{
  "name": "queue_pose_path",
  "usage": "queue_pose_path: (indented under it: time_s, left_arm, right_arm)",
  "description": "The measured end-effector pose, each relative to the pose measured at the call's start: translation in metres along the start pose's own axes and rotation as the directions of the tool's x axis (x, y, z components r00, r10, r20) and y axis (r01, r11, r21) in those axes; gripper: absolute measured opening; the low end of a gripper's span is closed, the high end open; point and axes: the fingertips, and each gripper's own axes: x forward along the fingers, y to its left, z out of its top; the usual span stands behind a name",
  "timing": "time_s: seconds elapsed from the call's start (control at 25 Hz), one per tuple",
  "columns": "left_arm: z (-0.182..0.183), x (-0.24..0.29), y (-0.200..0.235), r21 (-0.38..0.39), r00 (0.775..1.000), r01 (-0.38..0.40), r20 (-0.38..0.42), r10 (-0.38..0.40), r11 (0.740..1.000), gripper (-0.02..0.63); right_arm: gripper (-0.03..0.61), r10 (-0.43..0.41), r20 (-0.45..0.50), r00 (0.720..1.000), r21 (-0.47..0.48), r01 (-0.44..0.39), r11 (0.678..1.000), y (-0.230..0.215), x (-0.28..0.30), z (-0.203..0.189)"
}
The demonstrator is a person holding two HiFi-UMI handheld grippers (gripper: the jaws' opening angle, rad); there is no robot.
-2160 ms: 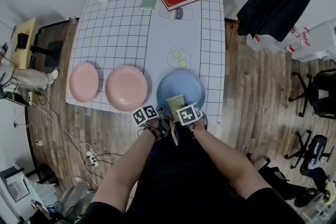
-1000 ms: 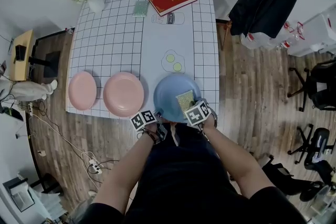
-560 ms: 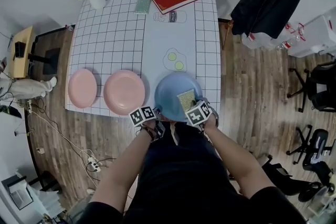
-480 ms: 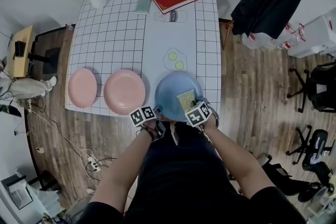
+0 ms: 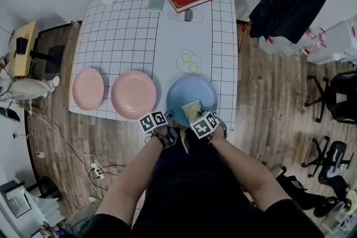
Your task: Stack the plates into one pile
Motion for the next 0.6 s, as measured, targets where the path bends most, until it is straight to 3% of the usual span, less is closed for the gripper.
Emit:
queue_pose_path:
  time_s: [0.28, 0.6]
  left_arm:
    - [0.0, 0.0, 0.0, -0.004, 1.0, 0.005, 0.009, -0.005, 1.0, 0.018]
    - [0.0, 0.0, 0.0, -0.002, 1.0, 0.006, 0.007, -0.006, 1.0, 0.018]
  right_arm:
    - [0.055, 0.055, -0.01, 0.998, 0.096, -0.054, 0.994, 0.016, 0.004, 0.009]
    - [0.055, 0.116, -0.01, 0.993, 0.254, -0.11, 0.961, 0.026, 0.008, 0.018]
